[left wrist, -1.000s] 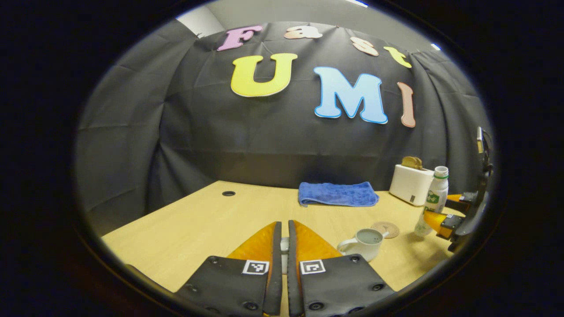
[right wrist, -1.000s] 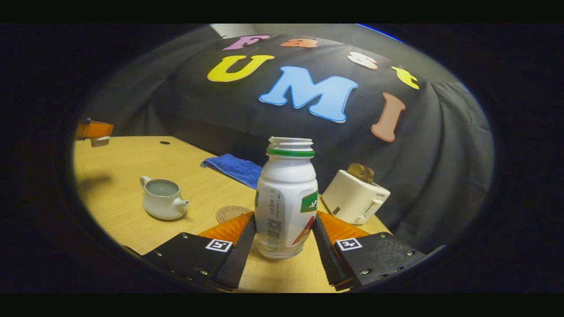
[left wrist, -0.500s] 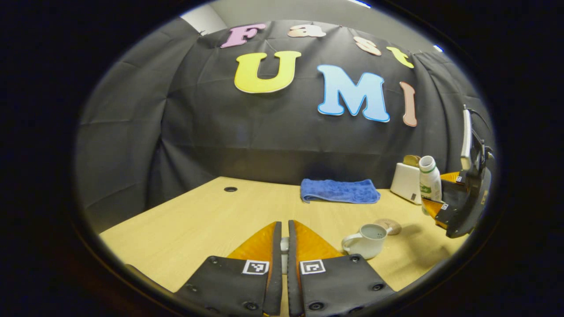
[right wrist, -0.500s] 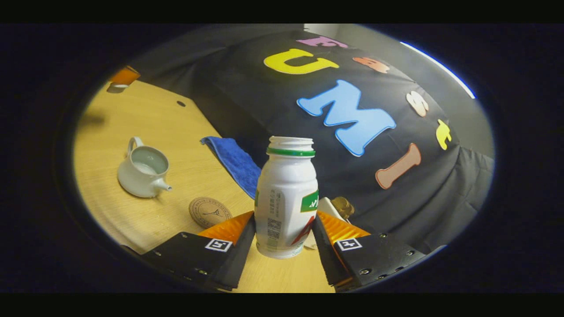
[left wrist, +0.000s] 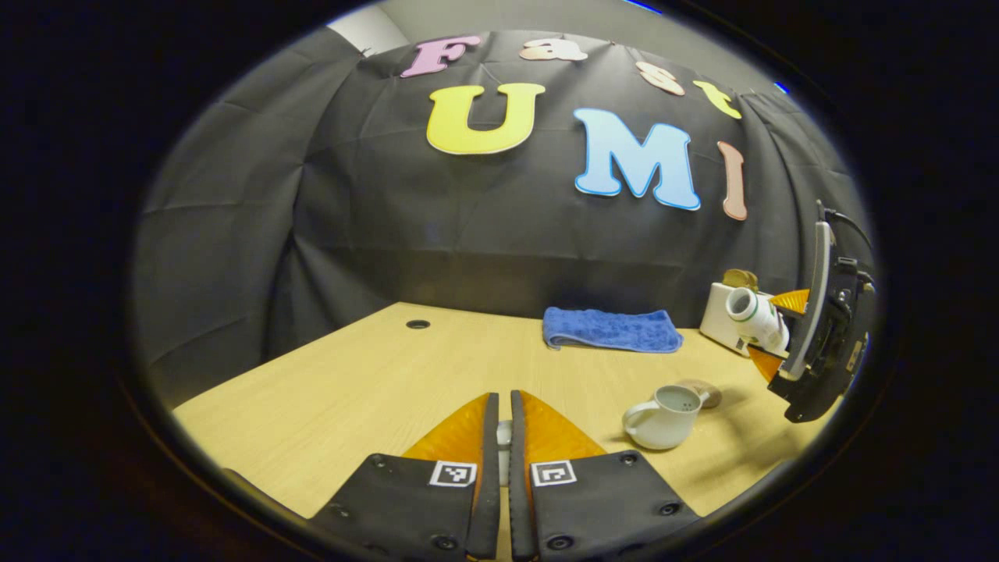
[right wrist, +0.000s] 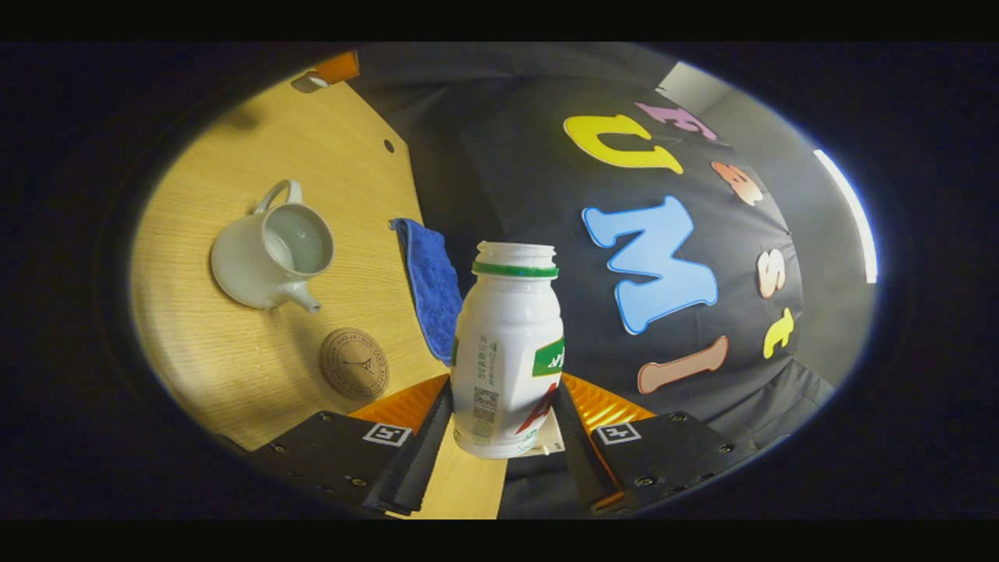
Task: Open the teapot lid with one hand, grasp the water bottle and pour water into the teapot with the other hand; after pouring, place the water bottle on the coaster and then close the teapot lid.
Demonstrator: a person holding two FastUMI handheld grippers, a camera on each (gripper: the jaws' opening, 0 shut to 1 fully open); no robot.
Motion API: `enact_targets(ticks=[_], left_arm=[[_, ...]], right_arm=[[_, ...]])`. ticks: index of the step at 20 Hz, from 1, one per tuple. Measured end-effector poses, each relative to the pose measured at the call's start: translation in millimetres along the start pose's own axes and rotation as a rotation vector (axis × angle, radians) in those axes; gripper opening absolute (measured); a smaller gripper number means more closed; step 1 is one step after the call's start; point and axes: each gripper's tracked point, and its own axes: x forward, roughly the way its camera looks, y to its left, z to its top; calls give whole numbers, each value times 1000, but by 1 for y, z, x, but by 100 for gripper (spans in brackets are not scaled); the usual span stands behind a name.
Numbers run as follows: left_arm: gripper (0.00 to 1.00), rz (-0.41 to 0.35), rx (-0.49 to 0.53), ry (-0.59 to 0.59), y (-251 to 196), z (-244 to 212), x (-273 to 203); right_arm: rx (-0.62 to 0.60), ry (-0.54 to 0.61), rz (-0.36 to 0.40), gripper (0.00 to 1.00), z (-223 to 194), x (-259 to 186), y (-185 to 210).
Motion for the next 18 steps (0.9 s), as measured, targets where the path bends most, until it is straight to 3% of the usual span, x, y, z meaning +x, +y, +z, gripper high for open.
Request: enact_targets(ticks=[9,10,18], left_arm=[[12,7,-6,13,7,-5,1],[15,7,-7,14,8,-5,1],[12,5,-7,23,9,-9,0]], right_arm=[[-212,-38,-24,71,13,2,-9],[-232,-42,-25,71,11,4,-10],[-360,-78,-47,71,21,7,-20]])
